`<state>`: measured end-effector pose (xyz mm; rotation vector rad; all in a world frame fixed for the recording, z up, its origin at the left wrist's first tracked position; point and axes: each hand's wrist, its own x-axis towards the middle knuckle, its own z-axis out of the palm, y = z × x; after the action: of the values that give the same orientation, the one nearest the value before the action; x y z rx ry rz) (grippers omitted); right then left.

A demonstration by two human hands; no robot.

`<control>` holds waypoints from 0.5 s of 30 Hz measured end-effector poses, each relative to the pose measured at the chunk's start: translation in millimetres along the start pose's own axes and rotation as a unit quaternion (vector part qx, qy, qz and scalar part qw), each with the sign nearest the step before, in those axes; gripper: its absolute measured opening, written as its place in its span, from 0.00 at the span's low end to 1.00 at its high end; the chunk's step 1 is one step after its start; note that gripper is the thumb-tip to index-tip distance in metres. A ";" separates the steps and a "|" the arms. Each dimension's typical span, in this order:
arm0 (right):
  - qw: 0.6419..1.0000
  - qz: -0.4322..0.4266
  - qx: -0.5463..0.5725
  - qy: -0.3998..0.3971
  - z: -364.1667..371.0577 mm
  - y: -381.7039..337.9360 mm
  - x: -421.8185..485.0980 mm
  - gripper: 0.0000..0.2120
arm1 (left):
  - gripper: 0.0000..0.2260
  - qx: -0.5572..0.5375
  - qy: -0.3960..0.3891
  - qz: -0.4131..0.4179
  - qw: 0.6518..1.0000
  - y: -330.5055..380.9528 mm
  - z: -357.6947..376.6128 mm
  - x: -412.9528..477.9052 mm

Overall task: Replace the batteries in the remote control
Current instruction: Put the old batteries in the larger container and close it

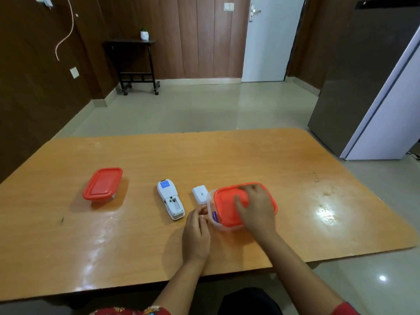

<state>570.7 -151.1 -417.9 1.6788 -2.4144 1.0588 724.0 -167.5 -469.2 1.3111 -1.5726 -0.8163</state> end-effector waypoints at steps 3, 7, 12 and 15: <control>0.991 0.103 -0.082 -0.007 -16.6 35.9 20.6 0.19 | 0.12 -0.013 0.013 -0.017 1.000 1.8 1.2 -1.6; 0.976 0.190 0.000 -0.106 -14.0 49.3 30.1 0.16 | 0.10 -0.041 0.010 -0.049 0.998 4.1 0.3 5.2; 0.973 0.220 0.041 -0.055 5.3 33.8 16.8 0.16 | 0.10 -0.061 -0.002 -0.078 0.995 6.6 0.7 14.3; 0.971 0.228 0.052 -0.051 9.2 33.2 17.3 0.16 | 0.12 -0.056 -0.013 -0.115 0.992 8.5 3.6 24.0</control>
<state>538.9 -163.8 -435.5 1.2516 -2.9482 1.1855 716.8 -189.2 -457.5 1.4215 -1.3906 -1.0538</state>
